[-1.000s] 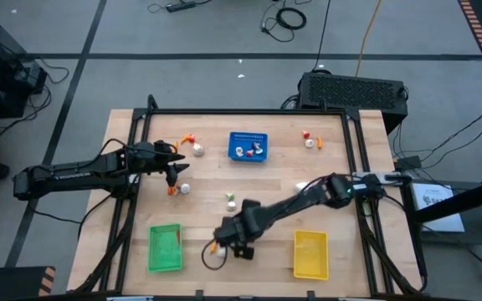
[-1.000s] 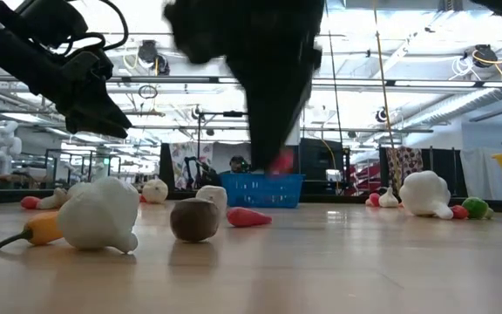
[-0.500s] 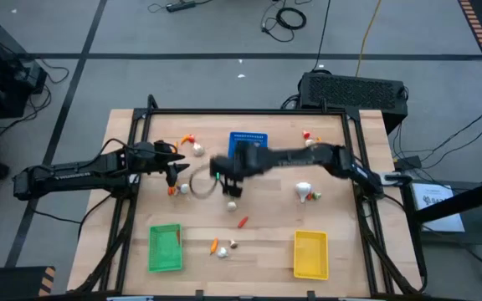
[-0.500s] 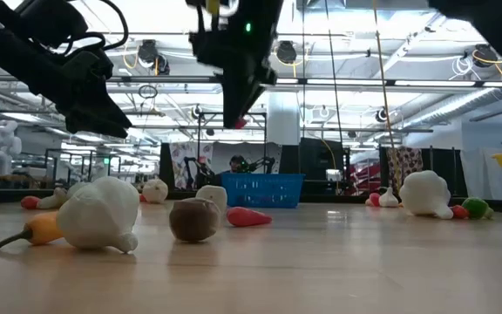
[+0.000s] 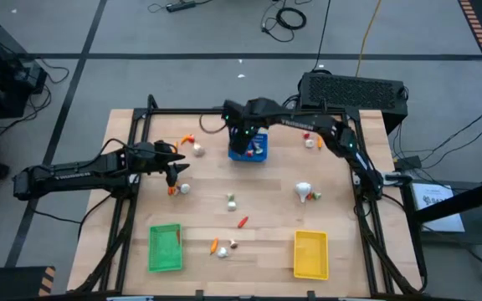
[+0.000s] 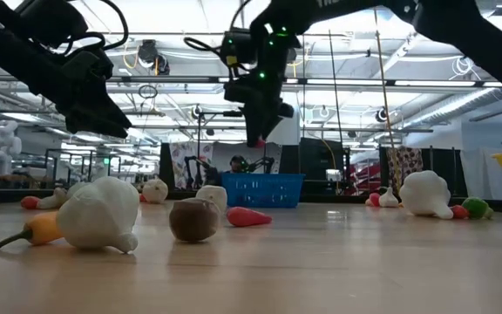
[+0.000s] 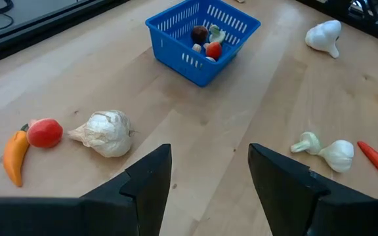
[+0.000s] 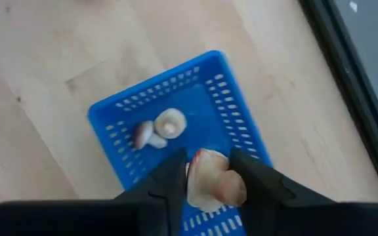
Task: Sort produce into baskets
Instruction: Put the red mushroom into the blue bin, then put the green mushroom into the blue bin
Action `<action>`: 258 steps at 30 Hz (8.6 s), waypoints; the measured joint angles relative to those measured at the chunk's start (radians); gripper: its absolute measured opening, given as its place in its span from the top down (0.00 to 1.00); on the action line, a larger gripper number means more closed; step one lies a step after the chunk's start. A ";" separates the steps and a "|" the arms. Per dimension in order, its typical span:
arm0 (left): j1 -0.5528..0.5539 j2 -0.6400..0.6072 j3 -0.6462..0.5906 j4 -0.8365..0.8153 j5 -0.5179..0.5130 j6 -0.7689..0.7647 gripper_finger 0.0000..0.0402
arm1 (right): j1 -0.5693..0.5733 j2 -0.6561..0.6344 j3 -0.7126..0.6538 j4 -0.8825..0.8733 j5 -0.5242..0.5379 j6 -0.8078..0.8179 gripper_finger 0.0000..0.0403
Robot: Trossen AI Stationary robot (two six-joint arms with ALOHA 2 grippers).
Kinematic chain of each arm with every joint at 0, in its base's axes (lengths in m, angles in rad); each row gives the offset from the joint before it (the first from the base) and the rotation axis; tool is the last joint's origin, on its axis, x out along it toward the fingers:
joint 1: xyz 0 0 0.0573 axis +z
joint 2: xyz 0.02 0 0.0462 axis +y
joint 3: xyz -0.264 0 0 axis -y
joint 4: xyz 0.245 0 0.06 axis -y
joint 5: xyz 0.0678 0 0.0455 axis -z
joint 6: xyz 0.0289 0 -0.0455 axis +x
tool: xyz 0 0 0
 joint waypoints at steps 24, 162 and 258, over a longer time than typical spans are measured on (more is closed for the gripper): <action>0.000 0.000 0.000 0.005 0.000 0.014 0.48 | 0.011 -0.070 0.000 -0.387 0.001 -0.074 0.59; -0.252 0.335 0.013 0.705 -0.139 0.212 0.48 | -0.138 -0.787 -1.303 0.967 -0.249 0.158 0.84; -0.217 0.334 0.042 0.704 -0.108 0.361 0.48 | 0.458 -0.621 -1.298 0.115 -0.072 0.288 0.60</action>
